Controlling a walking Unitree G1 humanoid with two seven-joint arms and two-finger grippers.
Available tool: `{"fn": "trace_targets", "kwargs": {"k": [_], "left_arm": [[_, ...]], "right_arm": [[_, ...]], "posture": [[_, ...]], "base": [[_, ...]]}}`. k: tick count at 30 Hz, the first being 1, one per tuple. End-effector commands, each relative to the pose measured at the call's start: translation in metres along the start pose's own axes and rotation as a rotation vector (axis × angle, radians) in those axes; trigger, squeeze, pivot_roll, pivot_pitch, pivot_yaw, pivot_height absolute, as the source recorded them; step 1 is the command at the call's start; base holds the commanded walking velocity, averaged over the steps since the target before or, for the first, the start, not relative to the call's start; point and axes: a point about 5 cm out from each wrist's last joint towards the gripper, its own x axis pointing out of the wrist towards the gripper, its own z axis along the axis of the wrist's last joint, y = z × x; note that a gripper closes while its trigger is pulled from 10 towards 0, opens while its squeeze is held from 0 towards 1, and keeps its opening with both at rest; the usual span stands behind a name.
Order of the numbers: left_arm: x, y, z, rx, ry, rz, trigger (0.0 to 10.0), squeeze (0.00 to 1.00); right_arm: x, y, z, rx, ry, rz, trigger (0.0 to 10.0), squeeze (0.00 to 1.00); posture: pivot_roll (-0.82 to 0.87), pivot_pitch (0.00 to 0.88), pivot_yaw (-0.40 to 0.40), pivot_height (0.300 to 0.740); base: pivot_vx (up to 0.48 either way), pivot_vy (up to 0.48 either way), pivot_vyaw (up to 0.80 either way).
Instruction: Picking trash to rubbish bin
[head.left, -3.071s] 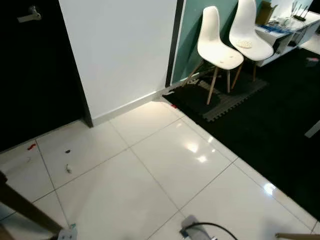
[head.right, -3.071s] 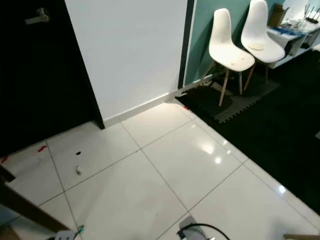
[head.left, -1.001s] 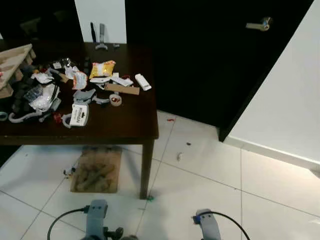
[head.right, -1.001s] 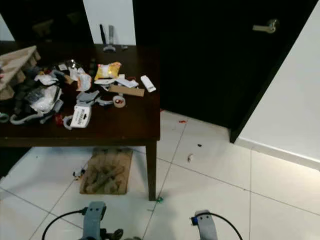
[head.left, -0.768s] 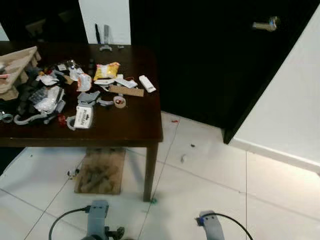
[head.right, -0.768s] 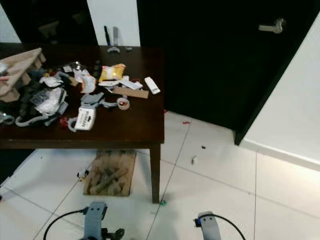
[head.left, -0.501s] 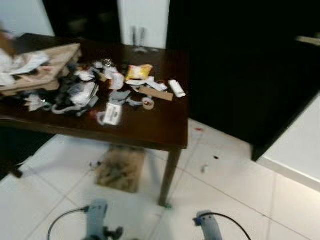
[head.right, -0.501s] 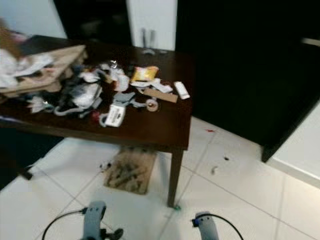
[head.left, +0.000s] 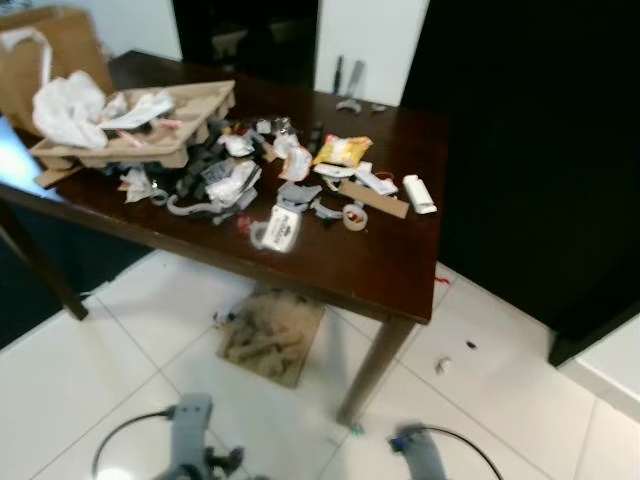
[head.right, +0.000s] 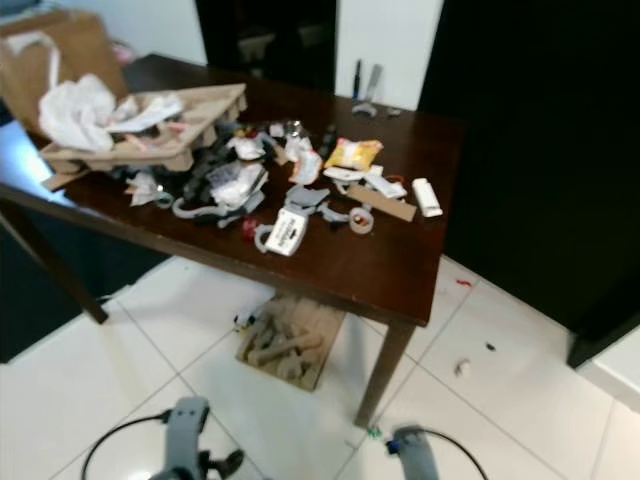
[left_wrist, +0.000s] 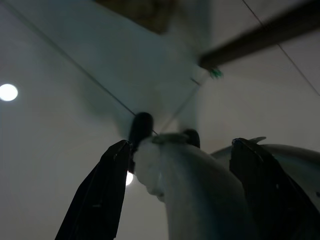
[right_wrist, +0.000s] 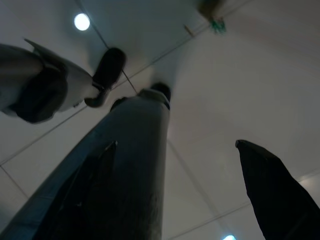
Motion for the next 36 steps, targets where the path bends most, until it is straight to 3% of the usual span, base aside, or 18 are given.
{"fn": "trace_targets", "kwargs": {"k": [1,11,18,21,31,35,36], "left_arm": [[-0.004,0.0,-0.017,-0.02,0.048,0.009,10.0,0.0],[-0.003,-0.001,-0.017,-0.016,0.048,0.005,10.0,0.0],[-0.003,-0.002,-0.016,-0.011,0.049,0.002,10.0,0.0],[-0.003,-0.001,-0.016,-0.048,0.037,0.008,10.0,0.0],[-0.003,-0.002,-0.017,-0.04,0.045,0.0,10.0,0.0],[-0.004,0.001,-0.016,-0.064,0.032,0.023,10.0,0.0],[-0.005,0.005,-0.014,-0.11,0.008,0.055,10.0,0.0]], "right_arm": [[-0.001,-0.002,-0.013,-0.003,0.051,-0.001,10.0,0.0],[-0.002,-0.004,-0.014,0.014,0.054,-0.03,10.0,0.0],[-0.002,-0.005,-0.012,0.02,0.047,-0.038,10.0,0.0],[-0.002,-0.006,-0.011,0.019,0.047,-0.041,10.0,0.0],[-0.002,-0.009,-0.009,0.003,0.037,-0.062,10.0,0.0],[-0.004,-0.025,0.012,0.091,-0.07,-0.178,10.0,0.0],[-0.006,-0.036,0.022,0.139,-0.113,-0.235,10.0,0.0]], "posture": [[0.18,0.1,-0.034,0.74],[0.17,0.1,-0.034,0.74],[0.17,0.097,-0.035,0.74],[0.17,0.094,-0.036,0.74],[0.17,0.092,-0.037,0.74],[0.17,0.095,-0.036,0.74],[0.17,0.095,-0.036,0.74]], "base": [[0.0,0.0,0.69],[0.0,0.0,0.27],[0.0,-0.469,0.0],[0.0,0.0,0.0],[0.0,0.0,0.0],[0.0,0.0,0.0],[0.0,0.0,0.0]]}}
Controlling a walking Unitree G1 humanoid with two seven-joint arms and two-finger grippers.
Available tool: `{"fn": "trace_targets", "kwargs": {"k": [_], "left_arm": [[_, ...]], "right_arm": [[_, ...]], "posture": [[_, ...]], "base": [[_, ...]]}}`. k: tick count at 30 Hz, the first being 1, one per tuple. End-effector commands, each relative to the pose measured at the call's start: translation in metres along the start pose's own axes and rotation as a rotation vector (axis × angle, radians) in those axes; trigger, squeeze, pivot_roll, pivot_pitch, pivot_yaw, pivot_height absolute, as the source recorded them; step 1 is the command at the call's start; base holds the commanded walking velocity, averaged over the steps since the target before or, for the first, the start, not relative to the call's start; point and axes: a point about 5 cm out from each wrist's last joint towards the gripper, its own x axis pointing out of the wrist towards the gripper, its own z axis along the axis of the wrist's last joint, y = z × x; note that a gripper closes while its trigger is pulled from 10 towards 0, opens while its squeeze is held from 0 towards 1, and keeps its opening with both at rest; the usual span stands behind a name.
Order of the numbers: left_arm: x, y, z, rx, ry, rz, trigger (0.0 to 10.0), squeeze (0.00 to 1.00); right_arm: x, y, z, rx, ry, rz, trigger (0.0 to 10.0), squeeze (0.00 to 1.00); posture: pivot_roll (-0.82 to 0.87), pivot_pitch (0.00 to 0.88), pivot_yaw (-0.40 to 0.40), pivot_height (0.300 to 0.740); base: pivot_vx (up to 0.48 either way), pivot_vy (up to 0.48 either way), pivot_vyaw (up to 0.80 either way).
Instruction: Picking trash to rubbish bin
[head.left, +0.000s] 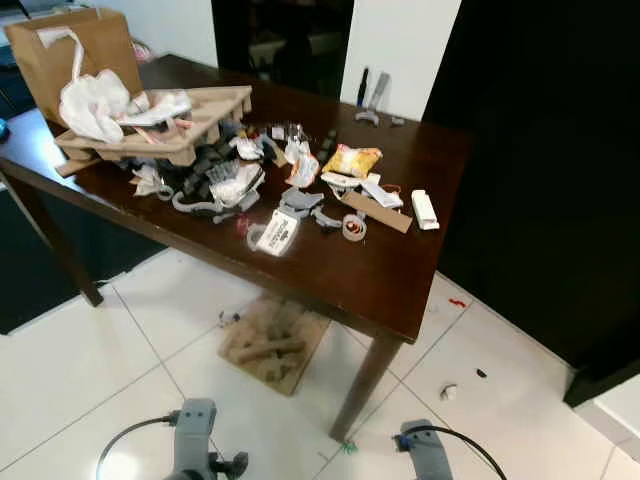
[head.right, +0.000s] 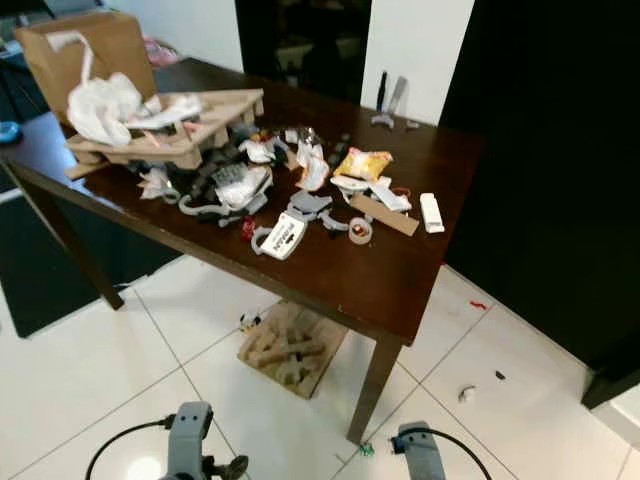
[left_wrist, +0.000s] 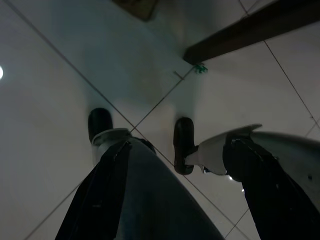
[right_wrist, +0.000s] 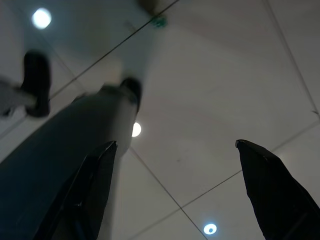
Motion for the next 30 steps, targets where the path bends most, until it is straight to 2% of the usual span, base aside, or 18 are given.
{"fn": "trace_targets", "kwargs": {"k": [1,4,5,6,9,10,11,12,13,14,17,18,20,21,25,27,28,30], "left_arm": [[-0.004,0.01,-0.003,-0.085,-0.021,0.06,10.0,0.0],[-0.008,0.02,-0.001,-0.17,-0.06,0.125,10.0,0.0],[-0.014,0.03,-0.004,-0.197,-0.072,0.173,10.0,0.0],[-0.014,0.03,-0.004,-0.197,-0.072,0.173,10.0,0.0],[-0.021,0.039,-0.011,-0.202,-0.064,0.198,10.0,0.0],[-0.022,0.04,-0.013,-0.2,-0.062,0.2,10.0,0.0],[-0.026,0.044,-0.018,-0.198,-0.056,0.202,10.0,0.0],[-0.026,0.044,-0.018,-0.198,-0.056,0.202,10.0,0.0],[-0.027,0.045,-0.018,-0.198,-0.059,0.199,10.0,0.0],[-0.027,0.045,-0.018,-0.198,-0.059,0.199,10.0,0.0],[-0.028,0.046,-0.016,-0.189,-0.07,0.186,10.0,0.0],[-0.027,0.045,-0.013,-0.169,-0.078,0.171,10.0,0.0],[-0.025,0.043,-0.006,-0.148,-0.112,0.143,10.0,0.0],[-0.024,0.042,0.0,-0.134,-0.138,0.129,10.0,0.0],[-0.021,0.038,0.018,-0.093,-0.213,0.076,10.0,0.0],[-0.021,0.038,0.018,-0.093,-0.213,0.076,10.0,0.0],[-0.019,0.036,0.024,-0.08,-0.234,0.063,10.0,0.0],[-0.016,0.032,0.041,-0.058,-0.292,0.033,10.0,0.0]], "right_arm": [[0.0,-0.017,0.015,0.066,-0.06,-0.089,10.0,0.0],[-0.002,-0.035,0.032,0.145,-0.117,-0.185,10.0,0.0],[-0.007,-0.062,0.049,0.184,-0.162,-0.329,10.0,0.0],[-0.007,-0.062,0.049,0.184,-0.162,-0.329,10.0,0.0],[-0.017,-0.096,0.067,0.216,-0.2,-0.496,10.0,0.0],[-0.02,-0.103,0.07,0.23,-0.209,-0.526,10.0,0.0],[-0.032,-0.131,0.083,0.261,-0.254,-0.647,10.0,0.0],[-0.032,-0.131,0.083,0.261,-0.254,-0.647,10.0,0.0],[-0.037,-0.141,0.089,0.257,-0.271,-0.698,10.0,0.0],[-0.037,-0.141,0.089,0.257,-0.271,-0.698,10.0,0.0],[-0.048,-0.156,0.104,0.249,-0.321,-0.789,10.0,0.0],[-0.055,-0.162,0.121,0.324,-0.402,-0.8,10.0,0.0],[-0.067,-0.167,0.155,0.505,-0.579,-0.738,10.0,0.0],[-0.071,-0.164,0.175,0.635,-0.69,-0.619,10.0,0.0],[-0.086,-0.153,0.221,0.904,-0.949,-0.281,10.0,0.0],[-0.086,-0.153,0.221,0.904,-0.949,-0.281,10.0,0.0],[-0.091,-0.15,0.234,0.925,-1.014,-0.204,10.0,0.0],[-0.108,-0.138,0.265,0.892,-1.164,-0.024,10.0,0.0]], "posture": [[0.17,0.095,-0.036,0.74],[0.17,0.095,-0.036,0.74],[0.17,0.095,-0.036,0.74],[0.17,0.095,-0.036,0.74],[0.18,0.106,-0.039,0.74],[0.18,0.106,-0.039,0.74],[0.19,0.109,-0.042,0.74],[0.19,0.109,-0.042,0.74],[0.19,0.111,-0.045,0.74],[0.19,0.111,-0.045,0.74],[0.2,0.112,-0.049,0.74],[0.2,0.112,-0.049,0.74],[0.2,0.112,-0.049,0.74],[0.2,0.112,-0.049,0.74],[0.2,0.116,-0.048,0.74],[0.2,0.116,-0.048,0.74],[0.2,0.116,-0.048,0.74],[0.2,0.116,-0.048,0.74]], "base": [[0.0,0.0,0.0],[0.0,0.0,0.0],[0.0,0.0,0.0],[0.0,0.0,0.0],[0.0,0.0,0.0],[0.0,0.0,0.0],[0.0,0.0,0.0],[0.0,0.0,0.0],[0.0,0.0,0.0],[0.0,0.0,0.0],[0.0,0.0,0.0],[0.0,0.0,0.0],[0.0,0.0,0.0],[0.0,0.0,0.0],[0.0,0.0,0.0],[0.0,0.0,0.0],[0.277,0.0,0.0],[0.296,0.0,0.0]]}}
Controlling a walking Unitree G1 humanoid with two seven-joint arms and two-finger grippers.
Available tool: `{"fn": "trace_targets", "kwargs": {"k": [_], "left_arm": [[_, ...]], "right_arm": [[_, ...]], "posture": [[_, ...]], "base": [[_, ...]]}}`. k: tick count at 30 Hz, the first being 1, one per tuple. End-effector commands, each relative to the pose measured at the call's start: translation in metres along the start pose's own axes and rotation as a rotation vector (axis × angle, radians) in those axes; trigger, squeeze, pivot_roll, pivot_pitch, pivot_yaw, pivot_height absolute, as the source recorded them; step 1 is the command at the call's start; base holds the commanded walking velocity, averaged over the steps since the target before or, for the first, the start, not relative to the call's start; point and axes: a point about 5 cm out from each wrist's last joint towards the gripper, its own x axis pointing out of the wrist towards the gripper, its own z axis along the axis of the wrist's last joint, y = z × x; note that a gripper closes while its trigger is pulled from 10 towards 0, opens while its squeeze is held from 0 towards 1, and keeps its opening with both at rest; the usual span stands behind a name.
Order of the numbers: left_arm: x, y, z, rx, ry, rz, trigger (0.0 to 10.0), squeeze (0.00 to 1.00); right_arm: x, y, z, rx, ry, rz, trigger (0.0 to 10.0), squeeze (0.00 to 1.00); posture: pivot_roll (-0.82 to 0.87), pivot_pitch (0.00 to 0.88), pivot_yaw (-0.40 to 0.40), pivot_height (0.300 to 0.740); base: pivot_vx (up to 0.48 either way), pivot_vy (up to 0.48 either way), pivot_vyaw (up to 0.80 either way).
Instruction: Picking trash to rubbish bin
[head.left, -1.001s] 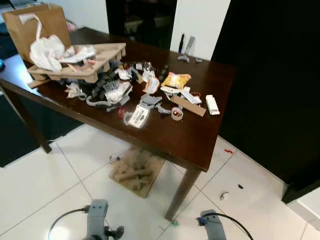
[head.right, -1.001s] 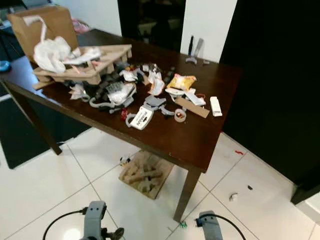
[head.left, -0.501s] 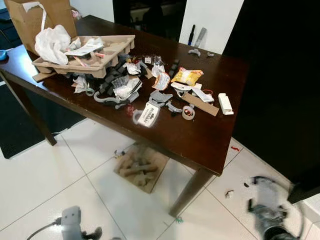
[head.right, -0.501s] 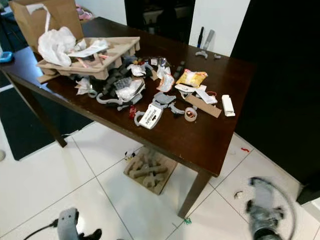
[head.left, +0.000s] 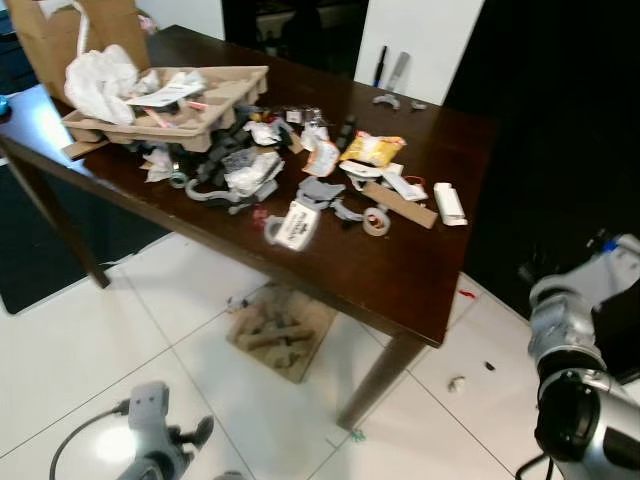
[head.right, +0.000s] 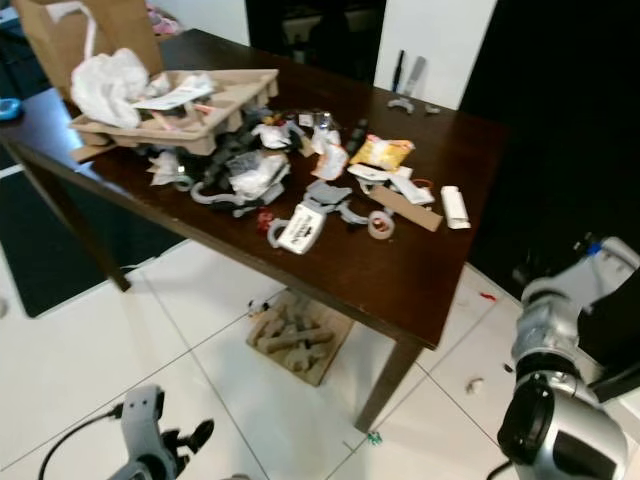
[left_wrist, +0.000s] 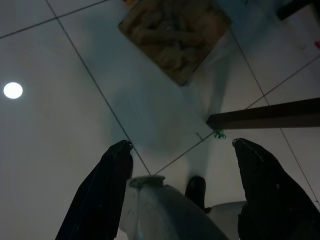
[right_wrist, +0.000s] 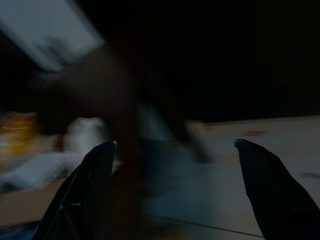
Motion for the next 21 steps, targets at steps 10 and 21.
{"fn": "trace_targets", "kwargs": {"k": [10,21], "left_arm": [[0.012,-0.014,0.023,0.042,-0.079,-0.083,10.0,0.0],[0.013,-0.018,0.025,0.069,-0.086,-0.117,10.0,0.0]], "right_arm": [[0.006,0.073,0.007,0.013,-0.052,0.403,10.0,0.0],[0.004,0.078,0.005,0.011,-0.036,0.488,10.0,0.0]], "posture": [[0.2,0.11,-0.047,0.74],[0.21,0.113,-0.05,0.74]], "base": [[0.305,0.0,0.0],[0.338,0.0,0.0]]}}
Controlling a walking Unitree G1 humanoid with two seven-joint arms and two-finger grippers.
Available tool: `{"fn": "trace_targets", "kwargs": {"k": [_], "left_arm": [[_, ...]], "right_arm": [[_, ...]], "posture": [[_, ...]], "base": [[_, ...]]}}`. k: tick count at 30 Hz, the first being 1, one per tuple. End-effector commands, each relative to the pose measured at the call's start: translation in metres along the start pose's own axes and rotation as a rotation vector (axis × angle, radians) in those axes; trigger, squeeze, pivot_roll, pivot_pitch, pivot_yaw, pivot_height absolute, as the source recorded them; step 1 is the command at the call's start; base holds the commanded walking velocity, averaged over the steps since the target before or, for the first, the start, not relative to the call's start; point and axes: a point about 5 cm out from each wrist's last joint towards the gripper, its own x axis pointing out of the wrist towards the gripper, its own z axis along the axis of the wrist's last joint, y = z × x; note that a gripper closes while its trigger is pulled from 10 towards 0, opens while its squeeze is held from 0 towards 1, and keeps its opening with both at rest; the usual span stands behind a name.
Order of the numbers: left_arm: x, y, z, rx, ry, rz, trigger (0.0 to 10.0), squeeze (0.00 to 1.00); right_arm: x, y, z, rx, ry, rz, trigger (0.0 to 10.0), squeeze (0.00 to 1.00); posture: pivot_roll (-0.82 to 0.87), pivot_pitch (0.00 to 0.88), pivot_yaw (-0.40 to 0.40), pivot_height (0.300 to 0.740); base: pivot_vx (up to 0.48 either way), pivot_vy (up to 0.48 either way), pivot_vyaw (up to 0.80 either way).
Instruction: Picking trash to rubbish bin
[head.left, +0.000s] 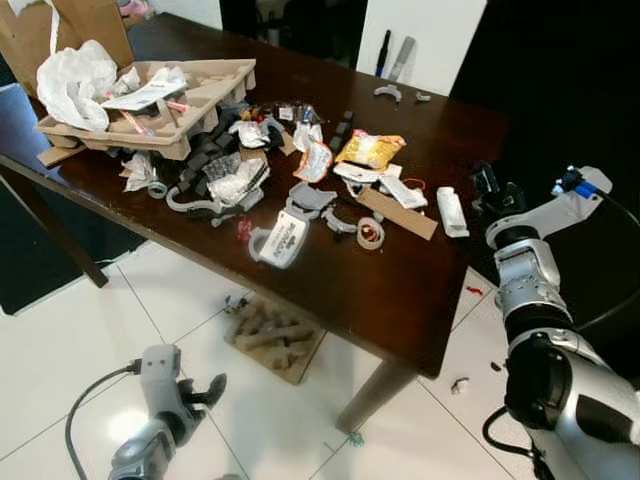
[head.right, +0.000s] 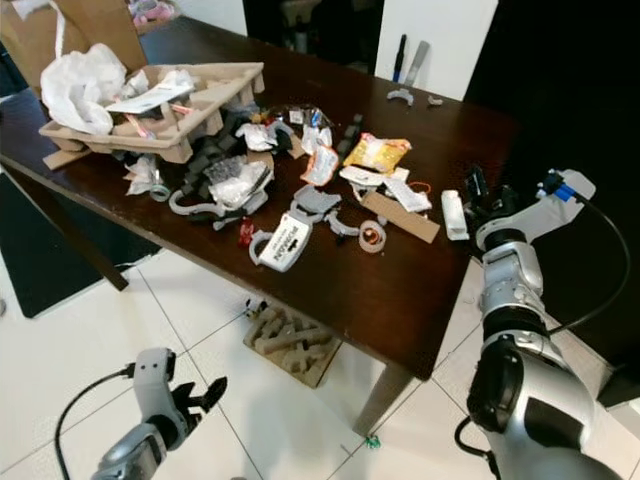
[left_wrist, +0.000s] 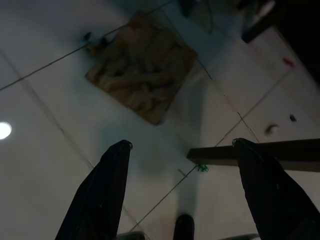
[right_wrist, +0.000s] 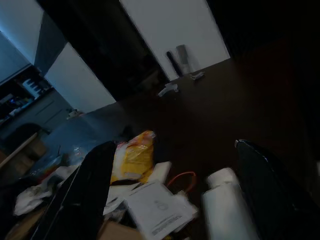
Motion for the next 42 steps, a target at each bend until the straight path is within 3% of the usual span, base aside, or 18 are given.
{"fn": "trace_targets", "kwargs": {"k": [1,12,21,27,34,40,42], "left_arm": [[-0.005,0.002,-0.008,0.003,0.026,0.0,10.0,0.0],[-0.003,-0.001,-0.007,0.023,0.026,-0.016,10.0,0.0],[0.001,-0.008,-0.005,0.072,0.051,-0.067,10.0,0.0],[0.003,-0.01,-0.005,0.079,0.054,-0.077,10.0,0.0],[-0.005,-0.001,-0.013,0.083,0.097,-0.036,10.0,0.0],[-0.021,0.013,-0.031,0.044,0.158,0.044,10.0,0.0],[-0.03,0.021,-0.04,0.012,0.184,0.09,10.0,0.0]], "right_arm": [[0.002,0.002,0.001,-0.003,-0.001,0.017,10.0,0.0],[0.005,0.008,0.002,-0.013,0.005,0.072,10.0,0.0],[0.007,0.013,0.006,-0.09,0.024,0.15,10.0,0.0],[0.008,0.022,0.007,-0.179,0.061,0.279,10.0,0.0],[0.004,0.035,0.0,-0.282,0.128,0.454,10.0,0.0],[0.001,0.052,-0.006,-0.349,0.187,0.65,10.0,0.0],[-0.001,0.059,-0.01,-0.425,0.23,0.722,10.0,0.0]], "posture": [[0.21,0.113,-0.05,0.74],[0.21,0.111,-0.051,0.74],[0.21,0.111,-0.051,0.74],[0.2,0.117,-0.051,0.74],[0.2,0.117,-0.051,0.74],[0.2,0.117,-0.051,0.74],[0.2,0.117,-0.051,0.74]], "base": [[0.341,0.0,0.0],[0.347,0.0,0.0],[0.0,-0.073,0.0],[0.129,-0.302,0.0],[0.0,0.0,0.0],[0.0,0.0,0.0],[0.0,0.0,0.0]]}}
